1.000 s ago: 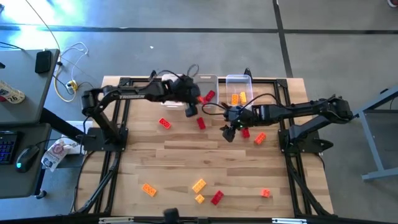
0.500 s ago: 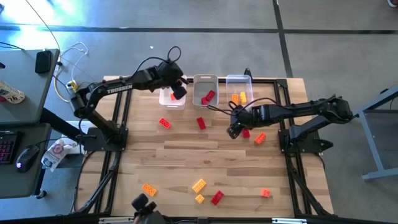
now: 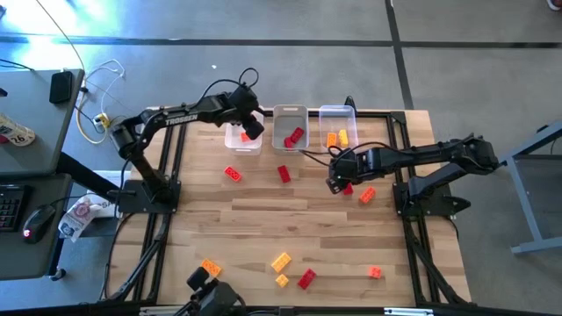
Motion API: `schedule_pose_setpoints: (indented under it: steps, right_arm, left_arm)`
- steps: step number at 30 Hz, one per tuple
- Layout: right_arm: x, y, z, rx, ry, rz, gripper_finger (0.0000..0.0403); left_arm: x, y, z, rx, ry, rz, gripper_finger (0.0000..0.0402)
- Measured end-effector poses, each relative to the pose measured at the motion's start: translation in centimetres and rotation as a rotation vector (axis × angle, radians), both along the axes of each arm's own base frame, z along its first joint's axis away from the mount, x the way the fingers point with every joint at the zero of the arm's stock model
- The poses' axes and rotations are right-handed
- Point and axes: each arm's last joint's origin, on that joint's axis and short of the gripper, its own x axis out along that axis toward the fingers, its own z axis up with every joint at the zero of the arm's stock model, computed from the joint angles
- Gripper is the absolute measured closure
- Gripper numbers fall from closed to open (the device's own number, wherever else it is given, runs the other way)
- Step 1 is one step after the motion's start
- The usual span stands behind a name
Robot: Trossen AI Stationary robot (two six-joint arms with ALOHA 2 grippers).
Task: Sort & place blocks by color
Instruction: Put the orange game piece into the white bin, then put the red game piece into the gray bin
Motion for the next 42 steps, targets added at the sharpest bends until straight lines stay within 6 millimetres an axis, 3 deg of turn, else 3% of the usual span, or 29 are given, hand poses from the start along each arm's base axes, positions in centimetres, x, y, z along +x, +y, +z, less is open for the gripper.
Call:
schedule_pose_setpoints:
  steps: [9,17,31,42]
  right_arm:
    - [-0.1,0.1,-0.3,0.026,0.014,-0.074,0.0163]
    - [0.7,0.1,-2.2,0.068,0.108,-0.068,0.0163]
    - [1.7,0.0,-4.8,0.124,0.209,-0.11,0.0163]
    - [2.4,-1.2,-7.0,0.161,0.277,-0.146,0.0164]
  left_arm:
    - [0.0,0.1,-0.8,-0.026,0.023,0.008,0.0285]
    - [-0.3,-0.1,-1.0,-0.06,0.058,0.009,0.0283]
    - [-0.3,-0.1,-1.0,-0.055,0.067,-0.006,0.0199]
    - [-0.3,-0.1,-1.0,-0.047,0.082,-0.031,0.0193]
